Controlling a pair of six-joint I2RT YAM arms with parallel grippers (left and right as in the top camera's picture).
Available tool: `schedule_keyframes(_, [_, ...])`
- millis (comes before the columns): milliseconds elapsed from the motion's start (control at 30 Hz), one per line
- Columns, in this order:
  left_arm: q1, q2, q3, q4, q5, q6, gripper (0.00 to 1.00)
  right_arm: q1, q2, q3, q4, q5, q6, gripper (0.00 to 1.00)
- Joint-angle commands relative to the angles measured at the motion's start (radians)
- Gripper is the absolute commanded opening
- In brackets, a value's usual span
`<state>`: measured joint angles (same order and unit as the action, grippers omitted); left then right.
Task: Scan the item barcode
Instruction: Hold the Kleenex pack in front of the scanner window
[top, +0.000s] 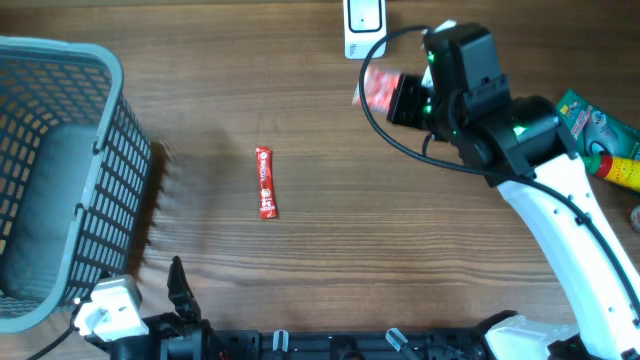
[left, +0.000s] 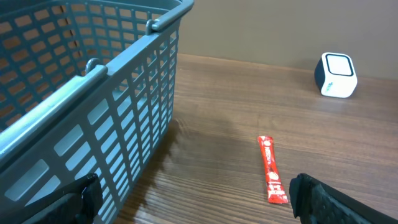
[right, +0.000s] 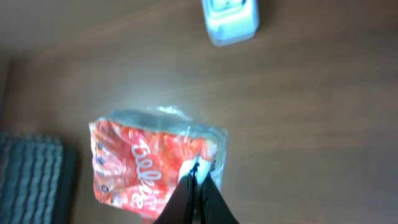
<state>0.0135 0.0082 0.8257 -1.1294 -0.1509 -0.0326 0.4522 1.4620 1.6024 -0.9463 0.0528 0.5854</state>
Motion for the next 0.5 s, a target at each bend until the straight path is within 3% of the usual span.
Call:
schedule_keyframes(0, [0.004, -0.003, 0.002, 0.002, 0.005, -0.006, 1.00, -0.001, 0.055, -0.033, 0.113, 0.177, 0.005, 0.04])
schedule_keyframes(167, [0.004, -0.003, 0.002, 0.002, 0.005, -0.006, 1.00, -0.003, 0.233, -0.040, 0.390, 0.312, -0.071, 0.04])
schedule_keyframes(300, [0.004, -0.003, 0.002, 0.002, 0.005, -0.006, 1.00, -0.021, 0.431, -0.040, 0.677, 0.347, -0.225, 0.05])
schedule_keyframes(433, [0.005, -0.003, 0.002, 0.002, 0.005, -0.006, 1.00, -0.080, 0.654, -0.040, 1.077, 0.321, -0.260, 0.04])
schedule_keyframes(467, [0.005, -0.003, 0.002, 0.002, 0.005, -0.006, 1.00, -0.107, 0.732, -0.039, 1.267, 0.233, -0.303, 0.05])
